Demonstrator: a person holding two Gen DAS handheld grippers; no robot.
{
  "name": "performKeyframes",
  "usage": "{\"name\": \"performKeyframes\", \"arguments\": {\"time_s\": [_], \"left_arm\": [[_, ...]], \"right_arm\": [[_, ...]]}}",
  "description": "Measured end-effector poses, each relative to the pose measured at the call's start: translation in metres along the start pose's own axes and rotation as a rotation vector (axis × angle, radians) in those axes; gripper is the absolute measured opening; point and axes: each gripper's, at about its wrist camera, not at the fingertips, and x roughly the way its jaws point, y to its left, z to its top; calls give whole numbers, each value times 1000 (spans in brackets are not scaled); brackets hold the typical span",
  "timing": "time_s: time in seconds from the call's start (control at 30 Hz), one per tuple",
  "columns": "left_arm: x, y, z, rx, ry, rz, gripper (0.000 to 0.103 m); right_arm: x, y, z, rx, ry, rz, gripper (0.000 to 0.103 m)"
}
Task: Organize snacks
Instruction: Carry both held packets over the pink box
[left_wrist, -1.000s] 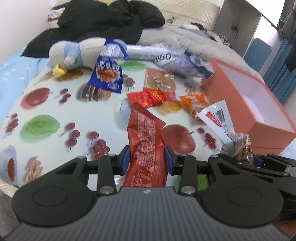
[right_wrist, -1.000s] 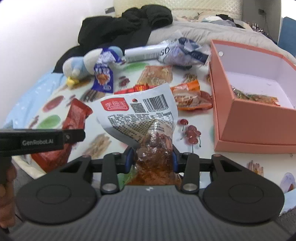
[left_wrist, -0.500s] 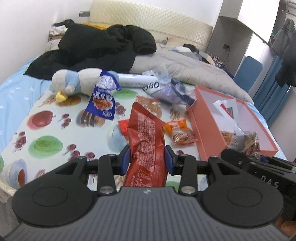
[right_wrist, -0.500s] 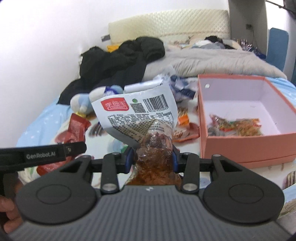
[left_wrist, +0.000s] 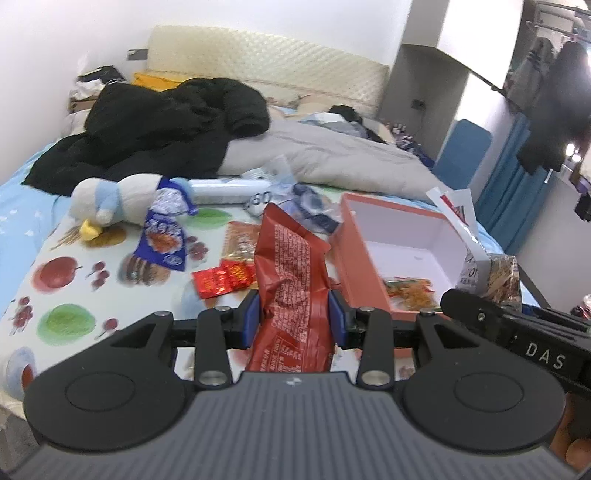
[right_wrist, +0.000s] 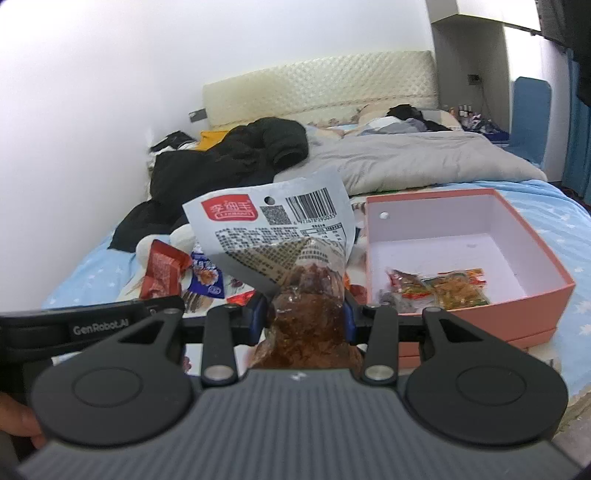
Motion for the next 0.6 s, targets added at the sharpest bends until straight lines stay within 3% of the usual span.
{"name": "performKeyframes", "arguments": {"time_s": [0.4, 0.6], "left_arm": [[3, -57, -1, 83, -8, -103, 44], [31, -80, 4, 116, 11, -146, 44]], "right_arm": [[-34, -38, -3, 47, -40, -93, 43], [-32, -65, -1, 77, -43, -151, 43]]}}
